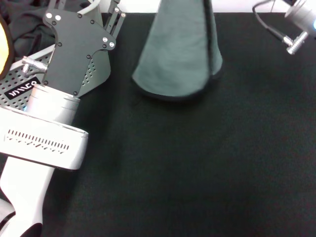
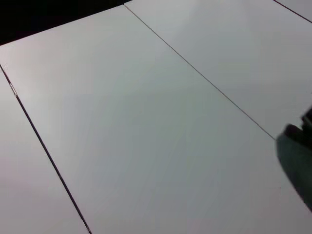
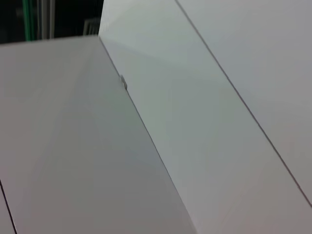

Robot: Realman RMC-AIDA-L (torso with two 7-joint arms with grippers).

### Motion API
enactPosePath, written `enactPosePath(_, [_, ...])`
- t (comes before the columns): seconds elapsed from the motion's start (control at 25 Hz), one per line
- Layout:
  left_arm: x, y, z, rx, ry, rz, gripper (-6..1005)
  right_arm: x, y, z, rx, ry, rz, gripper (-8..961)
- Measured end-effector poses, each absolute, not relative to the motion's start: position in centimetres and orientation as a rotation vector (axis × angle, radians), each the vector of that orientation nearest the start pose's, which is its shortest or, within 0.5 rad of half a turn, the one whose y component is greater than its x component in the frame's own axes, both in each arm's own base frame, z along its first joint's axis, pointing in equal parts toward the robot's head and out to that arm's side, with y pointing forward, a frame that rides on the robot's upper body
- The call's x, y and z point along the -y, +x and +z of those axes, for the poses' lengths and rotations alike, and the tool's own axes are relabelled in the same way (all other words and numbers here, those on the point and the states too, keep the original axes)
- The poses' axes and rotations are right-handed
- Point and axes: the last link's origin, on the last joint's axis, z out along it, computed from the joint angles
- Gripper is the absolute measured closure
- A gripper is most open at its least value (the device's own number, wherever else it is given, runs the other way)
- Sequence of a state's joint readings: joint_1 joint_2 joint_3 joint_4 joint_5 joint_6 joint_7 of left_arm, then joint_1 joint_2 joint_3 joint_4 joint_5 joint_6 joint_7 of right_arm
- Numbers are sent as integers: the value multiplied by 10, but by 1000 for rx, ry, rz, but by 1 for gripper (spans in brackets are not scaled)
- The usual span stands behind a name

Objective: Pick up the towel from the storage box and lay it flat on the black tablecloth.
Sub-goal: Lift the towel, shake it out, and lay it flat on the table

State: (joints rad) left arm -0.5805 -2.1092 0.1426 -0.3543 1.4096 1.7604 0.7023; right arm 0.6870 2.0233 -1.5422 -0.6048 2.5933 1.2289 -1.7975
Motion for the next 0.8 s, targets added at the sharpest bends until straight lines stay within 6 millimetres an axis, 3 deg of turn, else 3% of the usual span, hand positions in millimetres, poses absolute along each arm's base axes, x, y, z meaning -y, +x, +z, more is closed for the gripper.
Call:
enactPosePath(0.24, [-296,-213,-39,-328,-1478,-720,319,-405,104,17,-514,-2271,1607,927])
enactPosePath(0.32, [-288,-210,-49,-350,-1562,-779,319,-407,100,22,-484,-2270,1606,927])
enactPosePath(0.8, [-272,-203,-78,-403,-1794,-853,319,-410,54,45,-189,-2330,1599,926])
